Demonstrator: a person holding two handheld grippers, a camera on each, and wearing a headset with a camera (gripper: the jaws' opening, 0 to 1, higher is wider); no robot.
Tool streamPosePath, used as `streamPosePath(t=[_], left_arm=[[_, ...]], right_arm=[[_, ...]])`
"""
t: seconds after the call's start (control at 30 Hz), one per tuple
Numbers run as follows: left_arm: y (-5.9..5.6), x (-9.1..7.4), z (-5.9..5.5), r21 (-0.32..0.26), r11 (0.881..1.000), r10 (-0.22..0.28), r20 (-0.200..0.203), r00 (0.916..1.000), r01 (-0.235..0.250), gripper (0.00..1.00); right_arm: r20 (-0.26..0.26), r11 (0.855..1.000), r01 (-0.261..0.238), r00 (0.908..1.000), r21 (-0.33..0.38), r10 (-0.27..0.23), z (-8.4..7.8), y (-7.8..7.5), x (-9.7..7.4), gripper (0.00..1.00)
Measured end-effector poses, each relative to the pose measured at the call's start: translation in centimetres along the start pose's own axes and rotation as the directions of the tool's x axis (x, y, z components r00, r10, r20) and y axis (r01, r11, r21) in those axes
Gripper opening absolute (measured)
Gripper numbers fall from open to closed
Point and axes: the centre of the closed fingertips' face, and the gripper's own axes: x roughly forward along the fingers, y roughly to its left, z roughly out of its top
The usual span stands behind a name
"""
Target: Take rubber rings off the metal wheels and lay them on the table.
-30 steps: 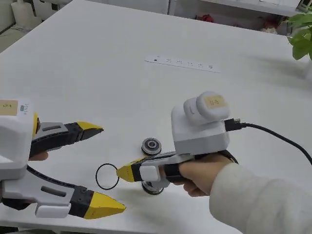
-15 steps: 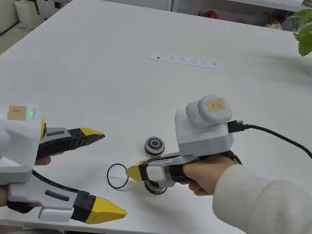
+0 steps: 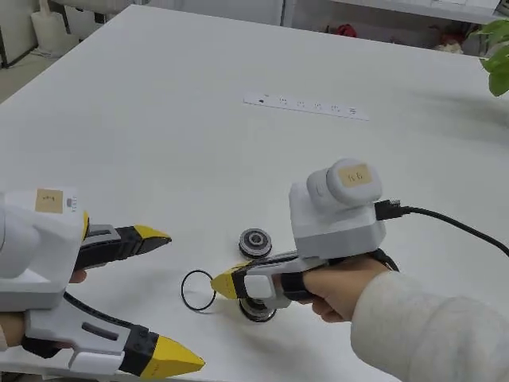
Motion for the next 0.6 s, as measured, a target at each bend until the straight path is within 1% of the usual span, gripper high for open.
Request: streamPosePath(t=[0.17, 0.3, 0.47, 0.6], left_arm=[[0.0, 0.0, -0.3, -0.005, 1.0, 0.0, -0.013, 0.9999, 0.0, 0.96], [-0.1, 0.1, -0.4, -0.005, 1.0, -0.003, -0.021, 0.9998, 0.003, 0.96], [-0.1, 0.0, -0.4, -0.005, 1.0, -0.001, -0.022, 0.9998, 0.001, 0.95], [-0.1, 0.0, -0.5, -0.005, 1.0, -0.005, -0.025, 0.9997, 0.005, 0.95]], right_arm=[[0.009, 1.0, 0.006, 0.9999, -0.011, -0.006, 0.2, -0.1, -0.3, 0.0], [0.018, 1.0, 0.02, 0.9997, -0.016, -0.02, 0.3, -0.5, -0.6, 0.03], [0.037, 1.0, 0.03, 0.9989, -0.009, -0.029, 0.7, -0.9, -1.3, 0.04], [0.048, 1.0, 0.03, 0.9984, 0.005, -0.03, 0.8, -1.0, -1.5, 0.05]])
